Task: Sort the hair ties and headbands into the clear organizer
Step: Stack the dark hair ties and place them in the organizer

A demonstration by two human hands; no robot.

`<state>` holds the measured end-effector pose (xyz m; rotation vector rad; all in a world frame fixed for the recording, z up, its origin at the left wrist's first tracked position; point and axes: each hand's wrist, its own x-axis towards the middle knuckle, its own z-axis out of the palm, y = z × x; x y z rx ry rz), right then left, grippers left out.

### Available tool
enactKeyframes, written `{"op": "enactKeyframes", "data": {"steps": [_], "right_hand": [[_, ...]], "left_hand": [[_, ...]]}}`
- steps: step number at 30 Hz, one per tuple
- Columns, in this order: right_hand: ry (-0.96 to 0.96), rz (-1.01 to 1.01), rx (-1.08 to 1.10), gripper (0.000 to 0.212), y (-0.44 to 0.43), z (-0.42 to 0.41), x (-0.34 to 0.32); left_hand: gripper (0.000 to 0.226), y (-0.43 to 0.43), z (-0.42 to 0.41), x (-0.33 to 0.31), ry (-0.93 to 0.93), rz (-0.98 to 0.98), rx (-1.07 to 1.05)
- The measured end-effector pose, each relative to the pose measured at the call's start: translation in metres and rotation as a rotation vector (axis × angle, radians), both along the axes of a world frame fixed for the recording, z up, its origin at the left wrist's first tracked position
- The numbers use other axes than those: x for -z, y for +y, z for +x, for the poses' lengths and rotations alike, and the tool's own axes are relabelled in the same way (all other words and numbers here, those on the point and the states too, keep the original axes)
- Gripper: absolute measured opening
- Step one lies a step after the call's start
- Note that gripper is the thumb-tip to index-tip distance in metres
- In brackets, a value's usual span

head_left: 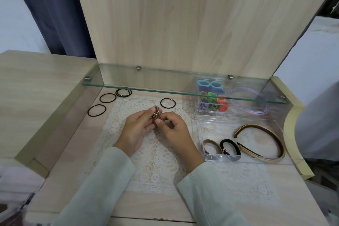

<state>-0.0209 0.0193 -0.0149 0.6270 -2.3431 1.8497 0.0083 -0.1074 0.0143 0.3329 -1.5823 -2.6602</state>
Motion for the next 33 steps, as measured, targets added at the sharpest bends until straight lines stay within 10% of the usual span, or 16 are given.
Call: {"op": "enactKeyframes", "data": {"steps": [33], "right_hand": [[-0.096,-0.107,0.019,0.004,0.0025,0.0046,-0.0060]], "left_hand": [[0.020,0.0049,0.0025,0.0000,0.026,-0.012,-0.069]]}}
